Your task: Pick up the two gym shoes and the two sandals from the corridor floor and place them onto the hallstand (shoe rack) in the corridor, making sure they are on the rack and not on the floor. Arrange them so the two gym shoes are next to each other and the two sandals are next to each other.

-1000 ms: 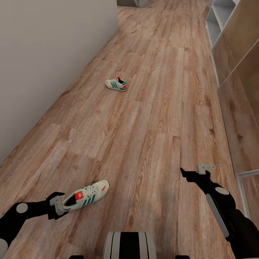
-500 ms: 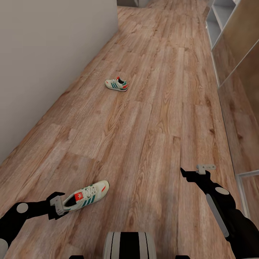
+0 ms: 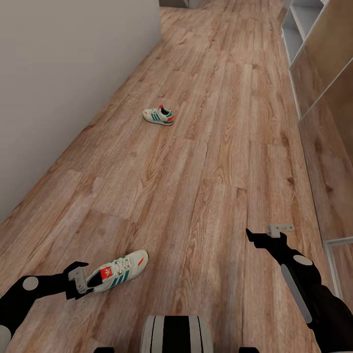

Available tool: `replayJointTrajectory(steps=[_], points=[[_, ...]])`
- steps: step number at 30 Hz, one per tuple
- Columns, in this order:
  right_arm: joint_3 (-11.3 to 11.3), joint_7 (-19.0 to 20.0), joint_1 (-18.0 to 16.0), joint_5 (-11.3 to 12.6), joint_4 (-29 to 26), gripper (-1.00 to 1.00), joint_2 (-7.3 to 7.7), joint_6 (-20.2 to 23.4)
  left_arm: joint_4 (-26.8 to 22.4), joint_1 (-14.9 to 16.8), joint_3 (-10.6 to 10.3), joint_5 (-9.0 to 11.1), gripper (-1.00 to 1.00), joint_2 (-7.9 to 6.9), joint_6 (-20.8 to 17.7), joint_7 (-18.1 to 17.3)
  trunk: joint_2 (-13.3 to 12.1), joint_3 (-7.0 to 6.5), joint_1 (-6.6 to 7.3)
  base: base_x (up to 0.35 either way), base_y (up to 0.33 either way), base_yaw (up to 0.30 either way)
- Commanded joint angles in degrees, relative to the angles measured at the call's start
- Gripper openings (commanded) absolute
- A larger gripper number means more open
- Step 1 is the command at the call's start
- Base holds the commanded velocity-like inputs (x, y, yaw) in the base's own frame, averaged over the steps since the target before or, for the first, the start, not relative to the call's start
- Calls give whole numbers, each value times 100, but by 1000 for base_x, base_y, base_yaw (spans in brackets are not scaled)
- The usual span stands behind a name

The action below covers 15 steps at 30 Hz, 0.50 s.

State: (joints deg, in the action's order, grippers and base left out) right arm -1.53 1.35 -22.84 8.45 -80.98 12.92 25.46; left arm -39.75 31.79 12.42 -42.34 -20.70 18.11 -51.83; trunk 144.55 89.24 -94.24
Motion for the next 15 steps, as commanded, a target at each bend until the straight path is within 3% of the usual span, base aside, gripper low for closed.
replayJointTrajectory(steps=[1, 15], points=[[-8, 14, -2, 34, -8, 100, 0, 29, -6, 2, 24, -45, 100, 5, 31, -20, 1, 7, 1, 3, 0, 0], [-93, 14, -2, 34, -10, 100, 0, 29, -6, 2, 23, -46, 100, 5, 35, -20, 1, 91, 1, 33, -37, 0]])
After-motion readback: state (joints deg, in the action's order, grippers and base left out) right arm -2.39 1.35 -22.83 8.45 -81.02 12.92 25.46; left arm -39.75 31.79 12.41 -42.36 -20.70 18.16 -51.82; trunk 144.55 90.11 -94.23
